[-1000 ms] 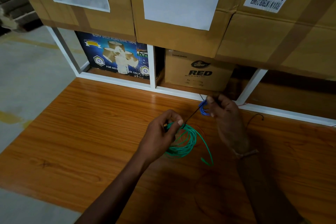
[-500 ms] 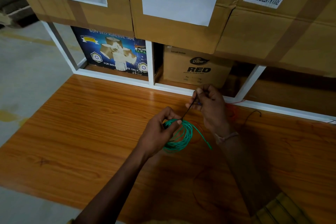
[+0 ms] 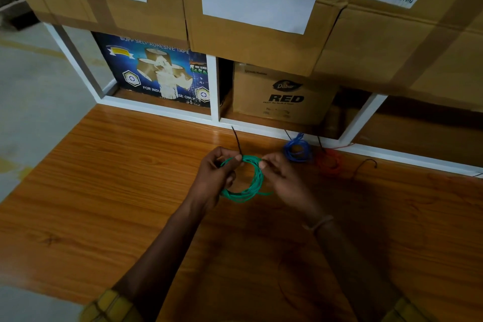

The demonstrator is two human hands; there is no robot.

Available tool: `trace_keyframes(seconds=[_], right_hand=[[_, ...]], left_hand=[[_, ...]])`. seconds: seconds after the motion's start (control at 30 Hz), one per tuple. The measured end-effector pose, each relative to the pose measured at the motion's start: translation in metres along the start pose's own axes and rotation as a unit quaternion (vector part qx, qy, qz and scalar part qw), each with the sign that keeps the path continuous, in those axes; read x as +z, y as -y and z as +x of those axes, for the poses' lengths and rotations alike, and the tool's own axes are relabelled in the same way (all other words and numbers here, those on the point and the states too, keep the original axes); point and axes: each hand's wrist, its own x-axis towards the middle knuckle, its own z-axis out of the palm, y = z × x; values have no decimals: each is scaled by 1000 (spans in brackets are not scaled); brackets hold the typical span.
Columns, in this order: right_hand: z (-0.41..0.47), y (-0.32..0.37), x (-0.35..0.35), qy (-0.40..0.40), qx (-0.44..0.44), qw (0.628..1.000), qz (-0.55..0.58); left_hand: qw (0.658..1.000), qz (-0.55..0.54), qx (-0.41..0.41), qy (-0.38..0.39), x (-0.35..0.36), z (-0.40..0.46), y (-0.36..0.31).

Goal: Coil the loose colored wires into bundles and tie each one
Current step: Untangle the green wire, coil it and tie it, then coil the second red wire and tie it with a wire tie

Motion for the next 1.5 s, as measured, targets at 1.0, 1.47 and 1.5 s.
trace_keyframes(seconds=[1.0, 1.47, 1.5], right_hand=[[122, -90, -23, -227, 40, 960, -158], [-27, -108, -69, -160, 148, 956, -199], [-31, -113, -67, -149, 152, 949, -231]], left_hand=[[956, 287, 56, 28, -15, 124, 43], [867, 494, 54, 44, 31, 17, 104], [854, 516, 53, 51, 35, 17, 108]])
